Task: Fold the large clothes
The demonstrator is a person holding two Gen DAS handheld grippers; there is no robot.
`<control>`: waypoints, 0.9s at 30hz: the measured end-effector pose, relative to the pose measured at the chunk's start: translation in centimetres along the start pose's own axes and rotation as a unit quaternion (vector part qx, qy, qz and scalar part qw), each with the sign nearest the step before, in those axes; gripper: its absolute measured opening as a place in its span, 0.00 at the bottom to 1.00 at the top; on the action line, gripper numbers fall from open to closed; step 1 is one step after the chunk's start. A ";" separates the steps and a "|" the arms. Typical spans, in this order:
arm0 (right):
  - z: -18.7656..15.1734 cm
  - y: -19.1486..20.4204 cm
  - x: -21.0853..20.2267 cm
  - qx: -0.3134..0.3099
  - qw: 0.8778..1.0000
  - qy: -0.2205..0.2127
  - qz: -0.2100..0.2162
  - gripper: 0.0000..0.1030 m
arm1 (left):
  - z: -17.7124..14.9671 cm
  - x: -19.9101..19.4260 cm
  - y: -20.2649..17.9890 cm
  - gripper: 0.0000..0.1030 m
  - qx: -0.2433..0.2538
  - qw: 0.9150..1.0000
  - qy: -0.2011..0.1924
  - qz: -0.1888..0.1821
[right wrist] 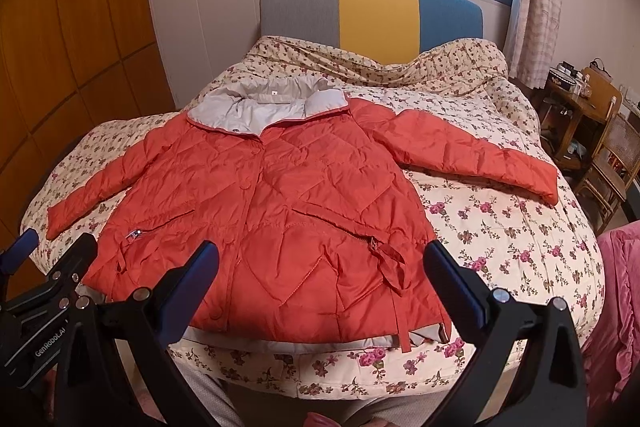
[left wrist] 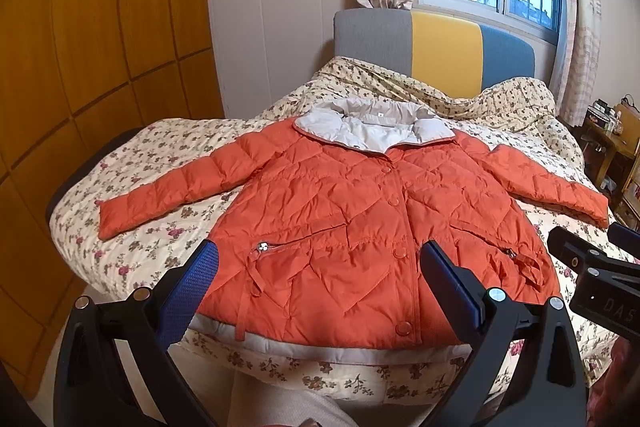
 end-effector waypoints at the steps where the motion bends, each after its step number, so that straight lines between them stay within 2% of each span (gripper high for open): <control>1: 0.0 0.0 0.0 0.000 1.000 0.000 0.000 0.98 | 0.0 0.0 0.0 0.97 0.001 1.000 0.001 0.000; 27: -0.4 -0.1 1.1 0.004 1.000 0.020 0.000 0.98 | -0.5 0.8 -0.3 0.97 0.004 1.000 0.018 -0.012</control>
Point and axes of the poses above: each gripper's, at about its wrist camera, not at the fingertips, and x roughly the way its jaws point, y to its left, z to its top, the point moved 4 cm from there along x, roughly the way its jaws point, and after that the axes turned 4 degrees about -x, right-handed, at the moved point
